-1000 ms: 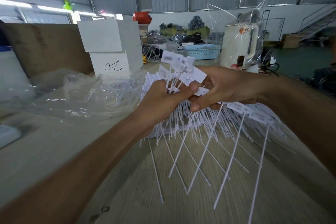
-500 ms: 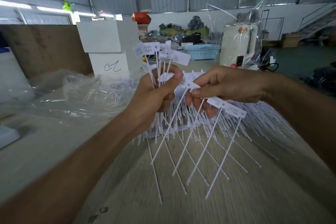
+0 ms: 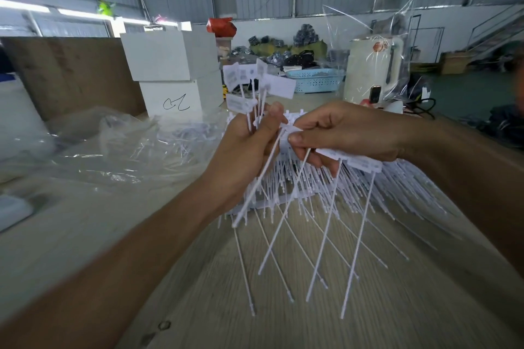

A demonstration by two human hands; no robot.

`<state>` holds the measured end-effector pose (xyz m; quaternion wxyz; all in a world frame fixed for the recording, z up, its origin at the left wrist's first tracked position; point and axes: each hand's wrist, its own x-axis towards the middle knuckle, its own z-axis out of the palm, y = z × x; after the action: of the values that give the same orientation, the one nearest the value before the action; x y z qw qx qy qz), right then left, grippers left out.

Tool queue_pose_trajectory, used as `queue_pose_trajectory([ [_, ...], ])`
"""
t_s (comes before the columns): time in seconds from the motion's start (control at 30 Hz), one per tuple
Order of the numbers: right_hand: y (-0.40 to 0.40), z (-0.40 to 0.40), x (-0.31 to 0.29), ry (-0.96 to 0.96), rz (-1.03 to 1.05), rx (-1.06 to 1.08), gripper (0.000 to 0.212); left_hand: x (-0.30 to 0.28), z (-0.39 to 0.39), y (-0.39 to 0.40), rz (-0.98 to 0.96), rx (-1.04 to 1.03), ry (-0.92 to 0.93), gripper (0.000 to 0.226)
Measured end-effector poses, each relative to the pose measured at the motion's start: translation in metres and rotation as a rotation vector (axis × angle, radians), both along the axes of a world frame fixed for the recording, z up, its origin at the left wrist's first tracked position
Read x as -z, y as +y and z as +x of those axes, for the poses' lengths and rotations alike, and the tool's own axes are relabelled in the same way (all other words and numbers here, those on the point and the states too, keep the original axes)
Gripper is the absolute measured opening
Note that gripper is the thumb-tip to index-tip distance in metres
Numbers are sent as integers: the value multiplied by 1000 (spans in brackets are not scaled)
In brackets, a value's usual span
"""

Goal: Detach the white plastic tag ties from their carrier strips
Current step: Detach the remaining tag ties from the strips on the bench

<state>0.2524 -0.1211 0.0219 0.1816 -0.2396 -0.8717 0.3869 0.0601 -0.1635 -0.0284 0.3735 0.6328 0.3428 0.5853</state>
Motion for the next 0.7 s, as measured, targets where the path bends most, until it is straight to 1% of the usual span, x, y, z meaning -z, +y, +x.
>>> queue_pose_trajectory([
  [0.07, -1, -3, -1, -11, 81, 32, 27, 3, 2, 0, -35, -11, -14, 38],
  [0.13, -3, -8, 0, -29, 150, 38, 26, 5, 5, -2, -97, -30, -56, 38],
  [0.2, -5, -13, 0, -20, 189, 41, 27, 4, 5, -2, -129, -41, -55, 35],
  [0.27, -5, -14, -1, 26, 191, 56, 28, 0, 3, -2, -120, -33, -40, 32],
  [0.43, -3, -6, -5, 34, 114, 87, 34, -4, 1, -3, -47, 4, -36, 30],
  [0.5, -1, -1, -5, 92, 59, 112, 34, -3, 1, -2, -39, -4, -37, 32],
  [0.6, 1, 1, -4, 227, 52, 108, 34, -1, -1, 0, -58, -44, -13, 26],
  [0.7, 0, -4, -3, 366, 81, 123, 19, 2, -1, 0, -54, -65, 13, 26],
])
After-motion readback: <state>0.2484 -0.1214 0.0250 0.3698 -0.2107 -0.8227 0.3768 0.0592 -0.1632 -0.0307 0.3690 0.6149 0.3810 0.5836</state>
